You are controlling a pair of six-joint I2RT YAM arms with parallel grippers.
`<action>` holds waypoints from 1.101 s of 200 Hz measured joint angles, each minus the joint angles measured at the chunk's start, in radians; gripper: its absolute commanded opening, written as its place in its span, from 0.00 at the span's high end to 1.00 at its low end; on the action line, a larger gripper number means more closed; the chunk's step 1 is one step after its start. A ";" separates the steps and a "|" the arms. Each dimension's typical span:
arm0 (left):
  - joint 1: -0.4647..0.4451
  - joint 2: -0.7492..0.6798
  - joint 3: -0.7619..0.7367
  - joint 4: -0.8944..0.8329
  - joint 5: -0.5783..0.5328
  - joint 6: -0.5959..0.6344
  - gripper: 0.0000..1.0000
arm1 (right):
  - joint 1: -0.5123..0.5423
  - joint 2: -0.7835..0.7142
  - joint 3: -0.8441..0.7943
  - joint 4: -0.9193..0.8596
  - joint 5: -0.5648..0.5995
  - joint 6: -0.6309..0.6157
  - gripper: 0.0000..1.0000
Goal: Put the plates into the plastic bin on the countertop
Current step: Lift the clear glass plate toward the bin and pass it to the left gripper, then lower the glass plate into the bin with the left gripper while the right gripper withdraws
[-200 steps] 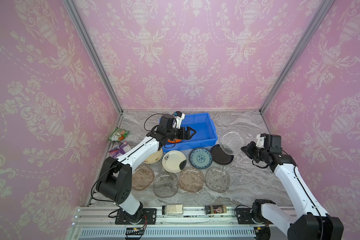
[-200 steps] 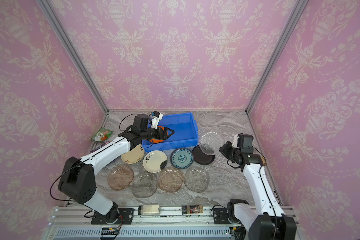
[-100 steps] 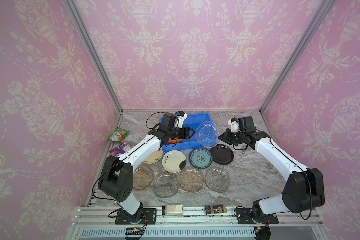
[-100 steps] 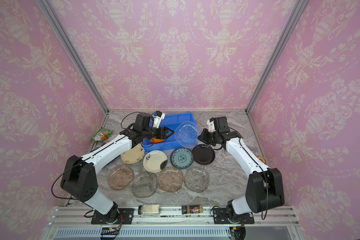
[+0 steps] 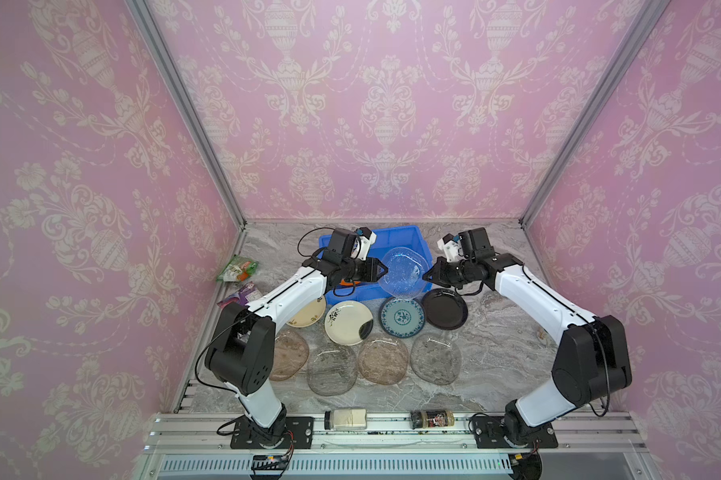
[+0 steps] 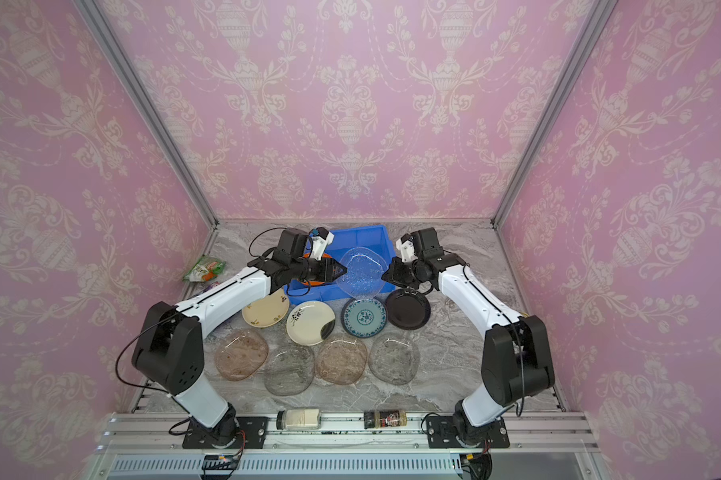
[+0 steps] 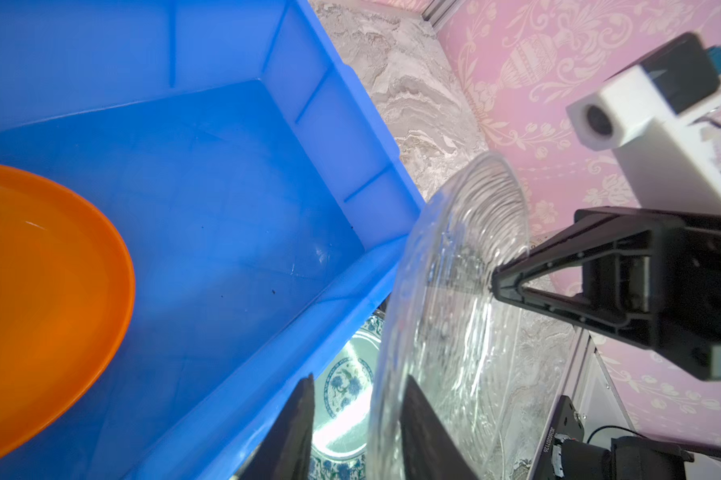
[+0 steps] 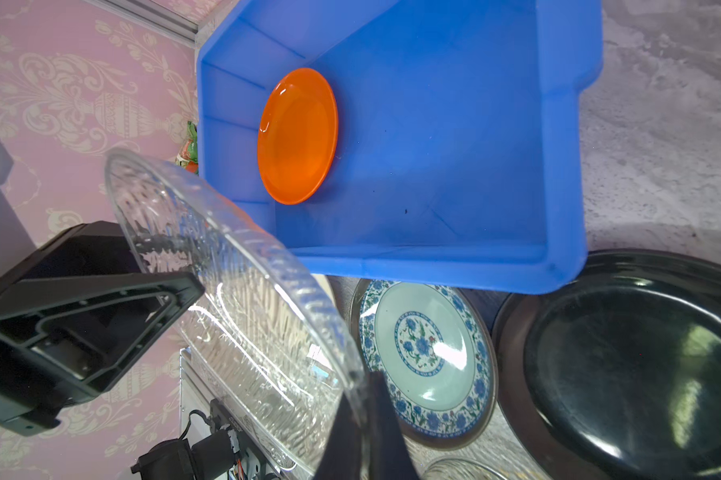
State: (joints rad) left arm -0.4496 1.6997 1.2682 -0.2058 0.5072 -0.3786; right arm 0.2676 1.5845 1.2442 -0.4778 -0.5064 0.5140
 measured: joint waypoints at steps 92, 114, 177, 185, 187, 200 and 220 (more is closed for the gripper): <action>0.000 0.002 0.010 -0.029 -0.085 0.006 0.79 | 0.023 0.059 0.034 -0.039 0.007 -0.021 1.00; 0.000 0.002 0.010 -0.029 -0.088 0.019 0.97 | 0.026 0.059 0.035 -0.037 0.008 -0.021 1.00; -0.006 0.002 0.012 -0.032 -0.096 0.033 1.00 | 0.030 0.059 0.038 -0.045 0.034 -0.023 0.80; -0.006 0.002 0.012 -0.037 -0.104 0.032 1.00 | 0.030 0.059 0.044 -0.049 0.041 -0.024 0.74; -0.006 0.002 0.012 -0.037 -0.106 0.032 1.00 | 0.030 0.059 0.045 -0.050 0.042 -0.026 0.72; -0.006 0.002 0.013 -0.045 -0.122 0.030 1.00 | 0.031 0.059 0.051 -0.053 0.058 -0.034 0.62; -0.006 0.003 0.016 -0.048 -0.142 0.025 1.00 | 0.031 0.055 0.051 -0.060 0.099 -0.042 0.59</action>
State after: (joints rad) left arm -0.4557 1.7023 1.2839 -0.2539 0.3656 -0.3538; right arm 0.2985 1.6398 1.2949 -0.5377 -0.4076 0.4717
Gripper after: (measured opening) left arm 0.060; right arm 0.402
